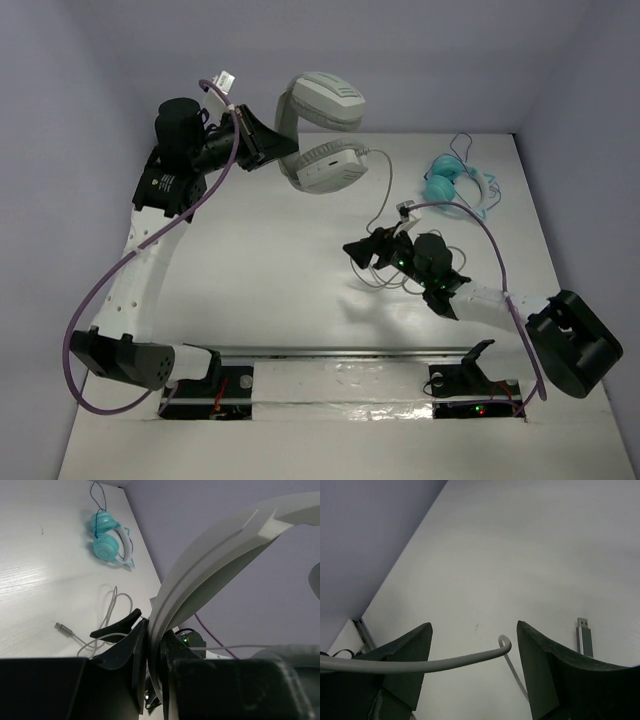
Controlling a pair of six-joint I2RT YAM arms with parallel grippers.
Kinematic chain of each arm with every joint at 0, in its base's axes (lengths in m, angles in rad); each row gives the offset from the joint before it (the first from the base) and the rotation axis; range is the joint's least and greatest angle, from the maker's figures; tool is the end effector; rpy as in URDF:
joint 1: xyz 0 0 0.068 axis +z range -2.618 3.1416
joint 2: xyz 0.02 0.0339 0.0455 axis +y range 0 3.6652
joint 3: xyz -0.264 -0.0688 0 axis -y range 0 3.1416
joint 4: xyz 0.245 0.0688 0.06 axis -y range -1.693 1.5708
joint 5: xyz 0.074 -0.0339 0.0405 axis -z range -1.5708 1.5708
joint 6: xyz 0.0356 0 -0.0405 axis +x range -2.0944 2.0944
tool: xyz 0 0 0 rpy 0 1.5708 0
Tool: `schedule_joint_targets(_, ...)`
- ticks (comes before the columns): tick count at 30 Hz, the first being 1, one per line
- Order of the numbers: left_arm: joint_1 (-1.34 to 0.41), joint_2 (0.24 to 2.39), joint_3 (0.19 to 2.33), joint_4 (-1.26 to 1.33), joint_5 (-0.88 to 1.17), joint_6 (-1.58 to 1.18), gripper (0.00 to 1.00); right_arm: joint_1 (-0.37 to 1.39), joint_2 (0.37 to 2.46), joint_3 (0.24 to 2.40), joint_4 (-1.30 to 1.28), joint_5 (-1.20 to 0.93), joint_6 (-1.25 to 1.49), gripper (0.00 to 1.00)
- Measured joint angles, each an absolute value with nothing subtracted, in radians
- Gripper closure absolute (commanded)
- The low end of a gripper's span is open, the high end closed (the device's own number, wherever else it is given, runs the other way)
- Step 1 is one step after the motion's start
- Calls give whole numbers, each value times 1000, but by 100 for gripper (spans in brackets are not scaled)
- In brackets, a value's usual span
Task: Wrap the headphones
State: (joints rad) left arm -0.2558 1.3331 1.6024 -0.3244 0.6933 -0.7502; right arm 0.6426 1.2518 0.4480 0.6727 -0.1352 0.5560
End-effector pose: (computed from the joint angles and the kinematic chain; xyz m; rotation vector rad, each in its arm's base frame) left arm 0.2644 -0.0927 0.4875 0.1467 1.7810 -1.3066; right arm 0.2043 0.1589 0.2151 -0.1850 1.7966 0.9924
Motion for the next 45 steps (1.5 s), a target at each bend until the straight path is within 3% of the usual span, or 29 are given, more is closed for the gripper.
schedule_joint_targets(6, -256, 1295, 1576, -313, 706, -793, 100, 656, 1335, 440, 923, -69, 584, 31)
schedule_joint_targets(9, -256, 1271, 1561, -308, 707, -815, 100, 656, 1370, 436, 1034, -31, 606, 50)
schedule_joint_targets(10, -256, 1264, 1559, -310, 706, -820, 100, 656, 1382, 436, 1065, -23, 616, 68)
schedule_joint_targets(13, -256, 1251, 1559, -313, 693, -822, 100, 664, 1408, 436, 1111, -14, 633, 90)
schedule_joint_targets(16, -256, 1247, 1559, -327, 654, -817, 100, 684, 1414, 436, 1095, -14, 651, 100)
schedule_joint_targets(25, -226, 1365, 1521, -307, 458, -794, 100, 750, 1267, 466, 594, 33, 706, 100)
schedule_joint_targets(32, -165, 1497, 1288, -237, 307, -807, 100, 754, 1237, 673, 62, 137, 710, 100)
schedule_joint_targets(39, -183, 1413, 1075, -223, 134, -811, 100, 800, 1375, 850, -224, 171, 671, 100)
schedule_joint_targets(45, -279, 1268, 1011, -175, -16, -816, 100, 1039, 1557, 1031, -417, 196, 635, 100)
